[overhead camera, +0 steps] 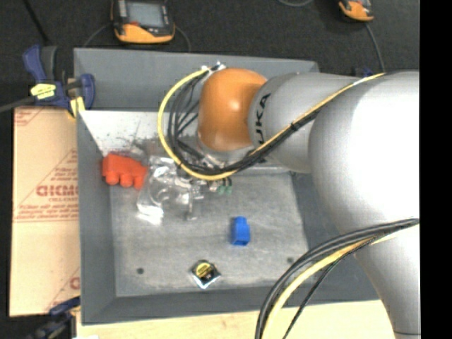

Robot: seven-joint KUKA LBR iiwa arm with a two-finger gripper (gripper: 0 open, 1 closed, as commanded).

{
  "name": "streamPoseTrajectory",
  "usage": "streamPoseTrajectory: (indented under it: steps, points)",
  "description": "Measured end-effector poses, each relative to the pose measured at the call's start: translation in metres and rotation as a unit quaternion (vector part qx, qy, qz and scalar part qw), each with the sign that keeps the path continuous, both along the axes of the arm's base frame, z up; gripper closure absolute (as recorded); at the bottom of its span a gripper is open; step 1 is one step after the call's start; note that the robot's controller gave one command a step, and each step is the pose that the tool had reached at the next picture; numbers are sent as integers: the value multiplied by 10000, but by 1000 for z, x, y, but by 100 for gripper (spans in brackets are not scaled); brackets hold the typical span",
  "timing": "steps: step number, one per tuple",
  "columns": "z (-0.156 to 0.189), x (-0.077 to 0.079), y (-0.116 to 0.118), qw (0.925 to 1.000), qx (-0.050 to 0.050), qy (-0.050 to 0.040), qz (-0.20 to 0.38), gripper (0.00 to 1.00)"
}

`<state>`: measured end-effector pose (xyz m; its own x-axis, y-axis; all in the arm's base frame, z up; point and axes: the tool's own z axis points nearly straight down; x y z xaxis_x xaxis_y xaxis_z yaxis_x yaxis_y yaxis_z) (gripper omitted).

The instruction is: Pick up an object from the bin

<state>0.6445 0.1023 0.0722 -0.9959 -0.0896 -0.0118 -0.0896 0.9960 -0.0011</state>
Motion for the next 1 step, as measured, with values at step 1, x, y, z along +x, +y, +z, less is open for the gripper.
streamPoseTrajectory:
  steps: [1]
  points:
    - [9, 4, 1, 10000, 22, -54, -19, 100]
